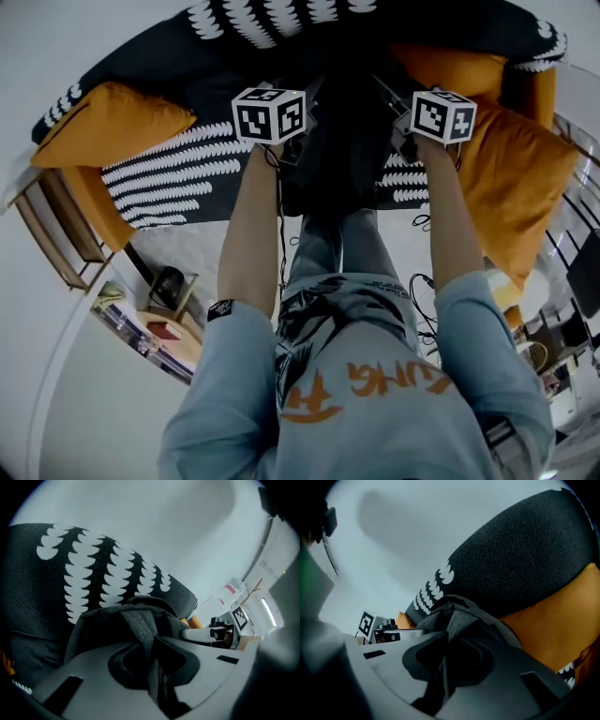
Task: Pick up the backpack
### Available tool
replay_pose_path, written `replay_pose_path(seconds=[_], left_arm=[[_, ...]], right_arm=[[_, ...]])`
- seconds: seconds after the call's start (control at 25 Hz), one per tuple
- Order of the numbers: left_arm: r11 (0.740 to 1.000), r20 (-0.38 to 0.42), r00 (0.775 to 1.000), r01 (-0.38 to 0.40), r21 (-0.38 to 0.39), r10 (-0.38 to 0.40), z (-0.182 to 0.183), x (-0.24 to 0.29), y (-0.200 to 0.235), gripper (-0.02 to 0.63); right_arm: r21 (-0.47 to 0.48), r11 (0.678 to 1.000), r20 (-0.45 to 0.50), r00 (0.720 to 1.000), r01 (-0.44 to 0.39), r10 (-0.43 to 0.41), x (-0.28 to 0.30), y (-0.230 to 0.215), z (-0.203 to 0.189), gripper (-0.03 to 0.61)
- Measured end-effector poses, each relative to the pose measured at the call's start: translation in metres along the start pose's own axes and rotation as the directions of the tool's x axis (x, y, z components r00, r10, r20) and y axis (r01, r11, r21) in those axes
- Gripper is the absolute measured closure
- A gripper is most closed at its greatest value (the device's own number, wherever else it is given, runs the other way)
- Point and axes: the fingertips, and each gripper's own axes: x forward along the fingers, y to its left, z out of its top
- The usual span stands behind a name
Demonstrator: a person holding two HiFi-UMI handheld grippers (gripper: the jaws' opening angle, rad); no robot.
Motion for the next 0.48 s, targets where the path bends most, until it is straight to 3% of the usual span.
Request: replay_pose_path(seconds=[0.24, 0.48], left_arm=[[0.999, 0.071, 0.997, 0.018, 0.036, -0.02, 0.005, -0.052, -0.026, 0.569], [0.996, 0.134, 0.99, 0.023, 0.087, -0.034, -0.009, -0.11, -0.057, 0.569]], right_arm=[[-0.119, 0.992, -0.022, 0.999, 0.033, -0.036, -0.019, 0.048, -0.009, 0.548], [-0.183, 0.982, 0.016, 0.999, 0.046, -0.043, -0.051, 0.103, -0.031, 0.549]])
